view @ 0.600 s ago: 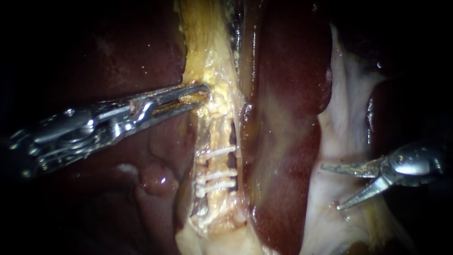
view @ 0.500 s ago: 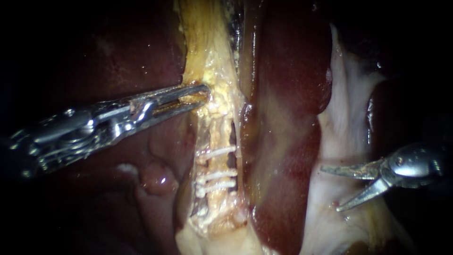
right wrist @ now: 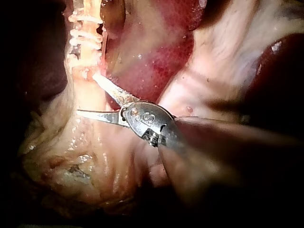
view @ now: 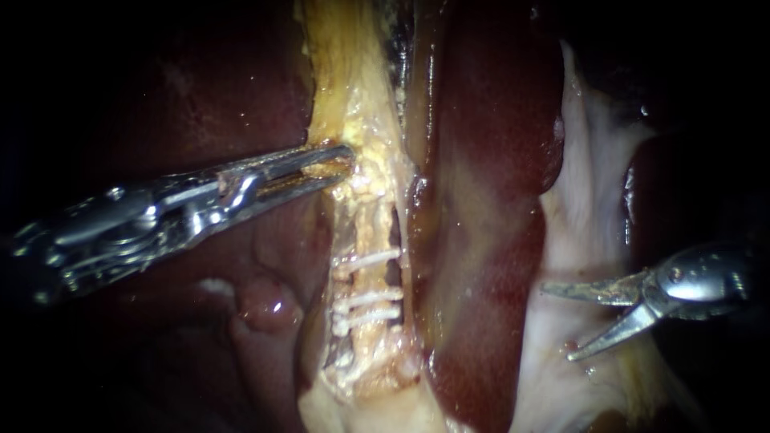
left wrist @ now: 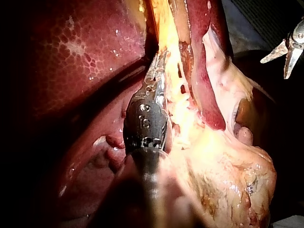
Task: Go to the cutting position left tube
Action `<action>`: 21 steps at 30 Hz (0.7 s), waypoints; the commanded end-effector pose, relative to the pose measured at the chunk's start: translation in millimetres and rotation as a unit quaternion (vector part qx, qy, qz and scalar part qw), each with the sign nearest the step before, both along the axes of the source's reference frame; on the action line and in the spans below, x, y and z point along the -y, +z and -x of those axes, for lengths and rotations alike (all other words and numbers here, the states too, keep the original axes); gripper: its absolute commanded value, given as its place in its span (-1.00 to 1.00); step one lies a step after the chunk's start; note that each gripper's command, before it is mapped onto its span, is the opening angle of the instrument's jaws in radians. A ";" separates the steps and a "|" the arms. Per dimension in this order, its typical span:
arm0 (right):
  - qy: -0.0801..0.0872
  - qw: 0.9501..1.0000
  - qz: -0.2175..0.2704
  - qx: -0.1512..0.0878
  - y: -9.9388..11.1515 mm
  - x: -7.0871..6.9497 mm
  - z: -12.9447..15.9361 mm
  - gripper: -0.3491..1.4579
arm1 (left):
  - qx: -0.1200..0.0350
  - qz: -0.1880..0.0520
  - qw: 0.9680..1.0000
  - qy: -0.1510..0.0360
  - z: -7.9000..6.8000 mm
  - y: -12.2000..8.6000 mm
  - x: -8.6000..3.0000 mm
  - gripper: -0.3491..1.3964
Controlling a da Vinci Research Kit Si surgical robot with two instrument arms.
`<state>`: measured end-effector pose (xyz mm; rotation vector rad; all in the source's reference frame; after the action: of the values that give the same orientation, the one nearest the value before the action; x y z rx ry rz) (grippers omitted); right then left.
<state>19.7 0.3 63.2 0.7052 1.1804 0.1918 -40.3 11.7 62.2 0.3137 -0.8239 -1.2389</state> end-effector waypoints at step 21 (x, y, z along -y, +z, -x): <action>-0.049 0.993 -0.099 0.047 9.6 0.8 -11.0 0.84 | 0.015 0.015 0.999 -0.027 -4.0 -6.9 -0.9 -1.00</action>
<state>31.2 -0.7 73.3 0.9256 1.0352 0.2570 -36.3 12.5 55.2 0.2901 -0.8808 -1.2735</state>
